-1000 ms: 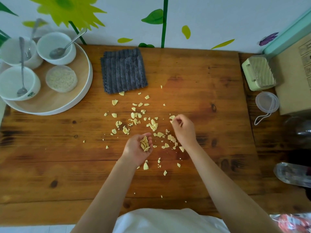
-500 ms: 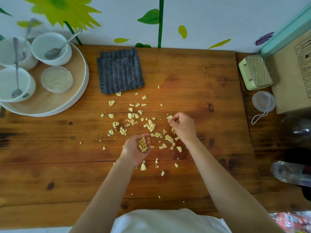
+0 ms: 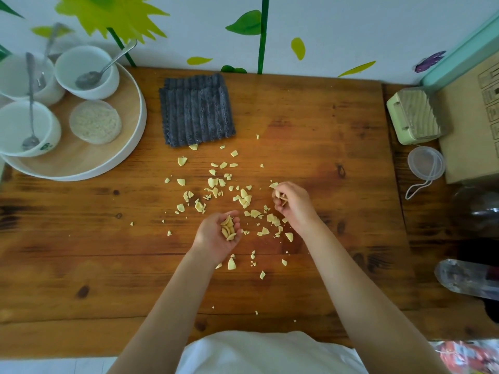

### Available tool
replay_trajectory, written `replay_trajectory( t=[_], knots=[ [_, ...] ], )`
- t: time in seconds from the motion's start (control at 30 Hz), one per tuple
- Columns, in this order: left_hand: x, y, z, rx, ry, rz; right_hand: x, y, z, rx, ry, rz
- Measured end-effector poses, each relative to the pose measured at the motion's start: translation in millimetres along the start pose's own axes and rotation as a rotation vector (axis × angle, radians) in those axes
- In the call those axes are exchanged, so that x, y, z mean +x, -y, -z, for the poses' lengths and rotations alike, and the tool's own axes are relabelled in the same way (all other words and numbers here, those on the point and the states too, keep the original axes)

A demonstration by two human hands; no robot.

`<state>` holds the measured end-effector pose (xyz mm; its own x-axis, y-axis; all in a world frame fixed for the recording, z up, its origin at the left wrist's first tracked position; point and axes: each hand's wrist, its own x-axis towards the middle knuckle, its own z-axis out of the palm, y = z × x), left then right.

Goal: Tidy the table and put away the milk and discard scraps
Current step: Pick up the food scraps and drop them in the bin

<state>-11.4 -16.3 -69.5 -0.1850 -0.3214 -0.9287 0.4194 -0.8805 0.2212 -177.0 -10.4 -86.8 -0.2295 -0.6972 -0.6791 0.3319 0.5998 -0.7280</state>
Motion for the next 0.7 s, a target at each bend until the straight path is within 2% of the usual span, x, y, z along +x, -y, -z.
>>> replay_trajectory(
  t=[0.1, 0.2, 0.33, 0.53, 0.6, 0.7],
  knots=[
    [-1, 0, 1, -0.014, -0.004, -0.005, -5, 1, -3, 0.395, 0.067, -0.126],
    [-1, -1, 2, -0.018, -0.005, -0.006, -4, -1, -9, 0.367, 0.077, -0.143],
    [1, -2, 6, -0.031, -0.012, 0.002, 0, -1, -19, 0.01, 0.008, -0.049],
    [4, -5, 10, -0.051, -0.017, -0.006, -7, -6, -19, -0.906, 0.138, 0.282],
    [4, -6, 10, -0.052, -0.02, -0.012, -9, -18, -18, -1.08, 0.062, 0.316],
    [0, -4, 9, -0.047, -0.009, -0.027, -11, -31, -21, -1.176, -0.053, 0.332]
  ],
)
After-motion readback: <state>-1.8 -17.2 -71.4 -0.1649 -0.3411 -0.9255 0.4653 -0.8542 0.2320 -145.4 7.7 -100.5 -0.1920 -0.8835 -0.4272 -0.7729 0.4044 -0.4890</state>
